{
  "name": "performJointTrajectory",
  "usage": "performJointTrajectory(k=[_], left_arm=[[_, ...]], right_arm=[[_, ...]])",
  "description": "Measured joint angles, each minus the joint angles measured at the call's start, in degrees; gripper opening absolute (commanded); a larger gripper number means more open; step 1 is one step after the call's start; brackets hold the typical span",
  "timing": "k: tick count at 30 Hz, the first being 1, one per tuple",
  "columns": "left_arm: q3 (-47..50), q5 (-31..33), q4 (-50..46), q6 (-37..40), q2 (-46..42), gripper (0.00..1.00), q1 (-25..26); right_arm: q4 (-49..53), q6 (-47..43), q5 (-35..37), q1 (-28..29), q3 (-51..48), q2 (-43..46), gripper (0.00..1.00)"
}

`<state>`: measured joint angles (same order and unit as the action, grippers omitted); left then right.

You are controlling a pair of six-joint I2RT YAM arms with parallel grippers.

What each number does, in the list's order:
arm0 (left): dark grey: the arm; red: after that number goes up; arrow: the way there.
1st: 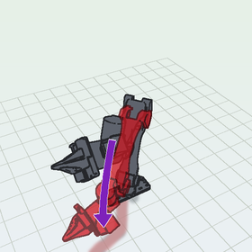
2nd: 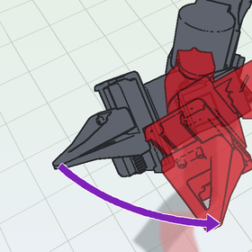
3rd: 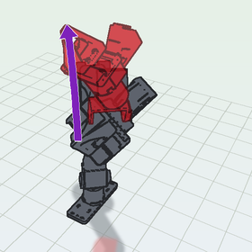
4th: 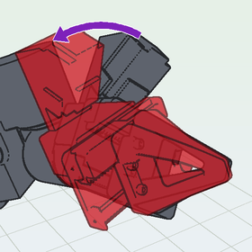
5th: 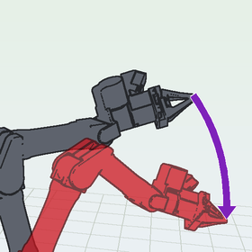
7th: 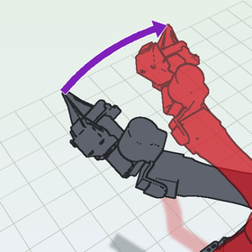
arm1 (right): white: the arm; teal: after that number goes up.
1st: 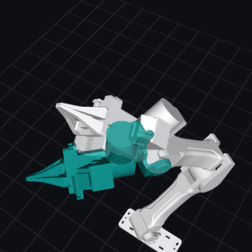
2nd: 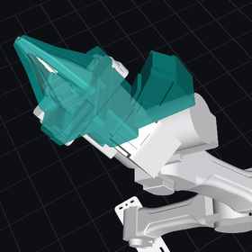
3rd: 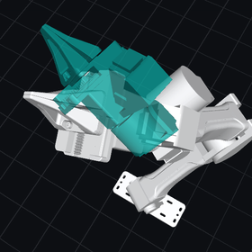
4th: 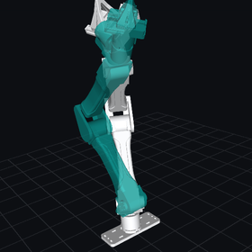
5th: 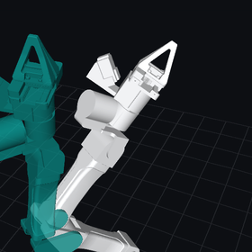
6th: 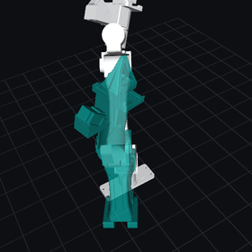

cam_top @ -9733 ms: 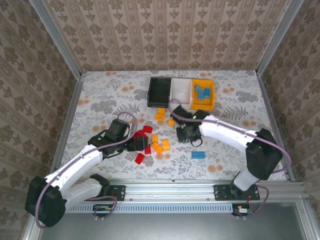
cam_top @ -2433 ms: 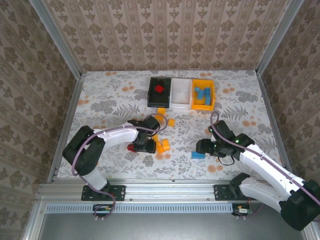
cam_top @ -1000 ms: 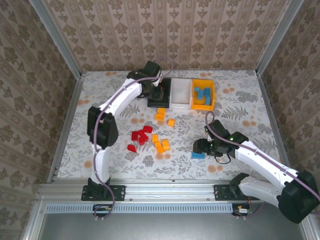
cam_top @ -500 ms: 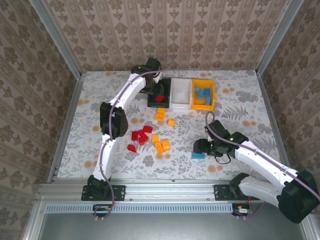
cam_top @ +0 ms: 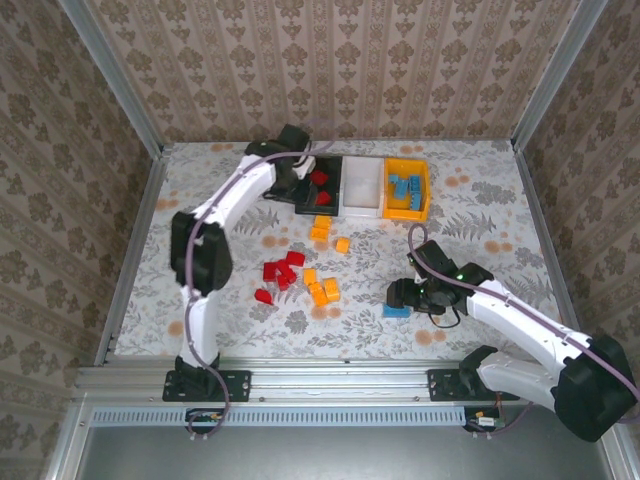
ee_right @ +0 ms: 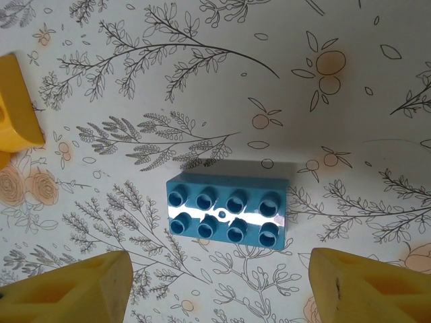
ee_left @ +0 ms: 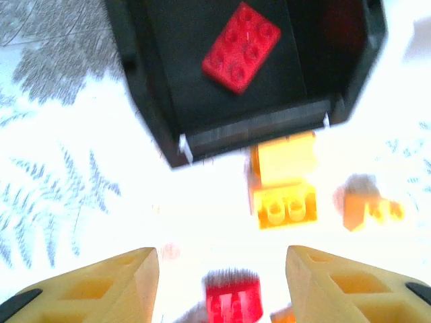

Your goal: Sort the legos into containers by color

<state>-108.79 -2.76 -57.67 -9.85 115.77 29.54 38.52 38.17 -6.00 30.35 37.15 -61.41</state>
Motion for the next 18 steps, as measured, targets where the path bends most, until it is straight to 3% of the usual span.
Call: performJointTrajectory(k=[8, 14, 18], left_arm=[[32.06, 1.92, 4.85, -4.24, -30.71, 0.62, 2.43], [53.33, 2.19, 8.07, -10.99, -39.89, 0.71, 3.8], [60.33, 2.16, 9.84, -13.7, -41.05, 0.75, 3.93]], right_arm=[[-1.09, -0.26, -0.04, 1.11, 0.11, -1.55, 0.71], [-1.09, -0.39, -0.02, 1.84, 0.28, -1.62, 0.71], [-1.07, -0.37, -0.02, 2.73, 0.28, -1.6, 0.71]])
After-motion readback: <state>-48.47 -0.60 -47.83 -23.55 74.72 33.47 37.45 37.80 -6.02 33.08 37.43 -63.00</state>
